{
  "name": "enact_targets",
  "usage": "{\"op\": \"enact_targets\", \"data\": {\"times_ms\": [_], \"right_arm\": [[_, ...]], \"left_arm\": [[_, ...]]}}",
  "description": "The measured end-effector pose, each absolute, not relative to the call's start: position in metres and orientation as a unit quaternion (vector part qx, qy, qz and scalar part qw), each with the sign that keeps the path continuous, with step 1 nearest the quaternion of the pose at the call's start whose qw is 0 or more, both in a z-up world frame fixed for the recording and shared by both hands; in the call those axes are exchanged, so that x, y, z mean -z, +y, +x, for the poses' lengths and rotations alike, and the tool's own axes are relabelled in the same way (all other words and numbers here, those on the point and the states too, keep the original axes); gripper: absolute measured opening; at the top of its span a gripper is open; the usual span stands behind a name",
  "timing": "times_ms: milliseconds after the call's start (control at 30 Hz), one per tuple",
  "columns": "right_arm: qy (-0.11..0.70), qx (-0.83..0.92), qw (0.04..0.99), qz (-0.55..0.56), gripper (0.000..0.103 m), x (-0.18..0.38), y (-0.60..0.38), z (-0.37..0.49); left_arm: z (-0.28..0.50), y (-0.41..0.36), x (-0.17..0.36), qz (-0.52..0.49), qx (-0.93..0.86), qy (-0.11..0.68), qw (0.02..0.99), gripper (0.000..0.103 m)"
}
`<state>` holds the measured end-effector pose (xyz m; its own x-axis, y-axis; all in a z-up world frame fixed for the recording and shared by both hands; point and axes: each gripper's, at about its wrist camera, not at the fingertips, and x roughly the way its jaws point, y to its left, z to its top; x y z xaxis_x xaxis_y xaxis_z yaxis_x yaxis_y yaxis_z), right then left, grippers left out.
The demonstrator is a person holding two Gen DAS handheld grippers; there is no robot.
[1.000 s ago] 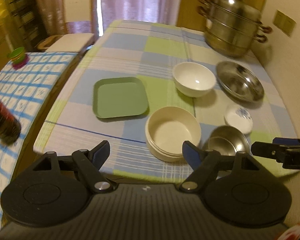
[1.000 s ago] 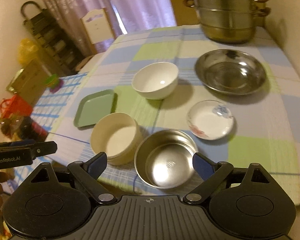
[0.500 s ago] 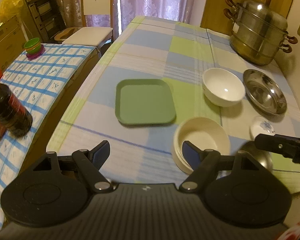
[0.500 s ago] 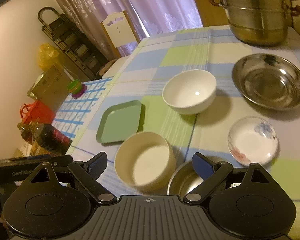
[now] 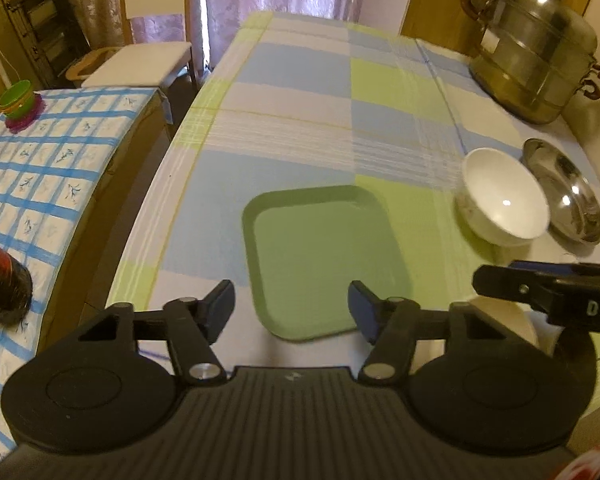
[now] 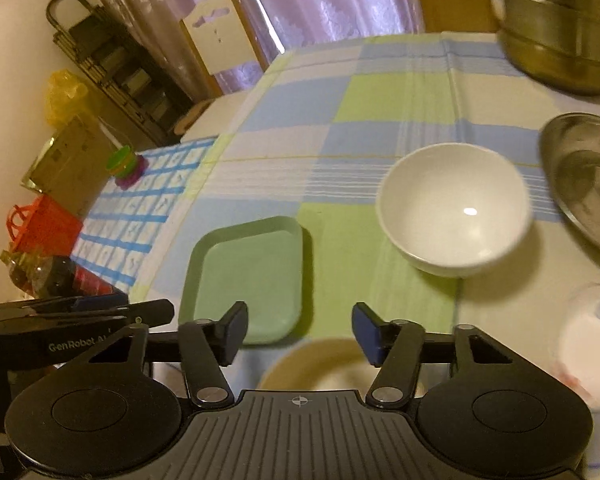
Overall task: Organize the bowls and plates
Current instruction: 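Move both grippers forward toward the green square plate, then close both grippers on the rim of the green square plate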
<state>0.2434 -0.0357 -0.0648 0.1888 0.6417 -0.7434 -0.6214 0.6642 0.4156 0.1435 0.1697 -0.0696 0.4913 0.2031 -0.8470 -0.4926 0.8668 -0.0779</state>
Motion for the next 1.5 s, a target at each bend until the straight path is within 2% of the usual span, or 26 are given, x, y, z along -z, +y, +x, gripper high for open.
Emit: {"op": "enact_targets", "data": {"times_ms": [33, 200, 333, 567, 667, 767, 833, 900, 1033, 1500], "right_arm": [[0.490, -0.408, 0.770, 0.009, 0.048, 0.068, -0.027, 0.246], [0.501, -0.393, 0.771, -0.005, 0.044, 0.087, 0.004, 0.255], [0.520, -0.381, 0.764, -0.010, 0.035, 0.101, 0.021, 0.261], [0.541, -0.364, 0.758, -0.025, 0.027, 0.116, 0.034, 0.266], [0.549, -0.359, 0.754, -0.034, 0.021, 0.120, 0.037, 0.265], [0.553, -0.358, 0.751, -0.037, 0.016, 0.123, 0.039, 0.264], [0.557, -0.356, 0.749, -0.040, 0.009, 0.124, 0.039, 0.263], [0.557, -0.354, 0.750, -0.041, 0.006, 0.124, 0.039, 0.261], [0.554, -0.352, 0.754, -0.039, 0.005, 0.123, 0.038, 0.260], [0.504, -0.359, 0.786, 0.002, 0.005, 0.077, 0.009, 0.256]], "left_arm": [[0.145, 0.175, 0.074, -0.159, -0.202, 0.464, 0.848, 0.056], [0.155, 0.197, 0.096, -0.168, -0.193, 0.476, 0.841, 0.046], [0.158, 0.208, 0.110, -0.179, -0.186, 0.485, 0.835, 0.041], [0.164, 0.216, 0.122, -0.185, -0.173, 0.494, 0.832, 0.031], [0.165, 0.218, 0.125, -0.188, -0.172, 0.496, 0.830, 0.027], [0.166, 0.221, 0.127, -0.190, -0.168, 0.496, 0.830, 0.020], [0.167, 0.222, 0.128, -0.194, -0.166, 0.496, 0.830, 0.015], [0.167, 0.223, 0.128, -0.193, -0.165, 0.496, 0.830, 0.014], [0.167, 0.223, 0.129, -0.191, -0.169, 0.497, 0.830, 0.007], [0.173, 0.203, 0.070, -0.155, -0.154, 0.445, 0.869, 0.006]]}}
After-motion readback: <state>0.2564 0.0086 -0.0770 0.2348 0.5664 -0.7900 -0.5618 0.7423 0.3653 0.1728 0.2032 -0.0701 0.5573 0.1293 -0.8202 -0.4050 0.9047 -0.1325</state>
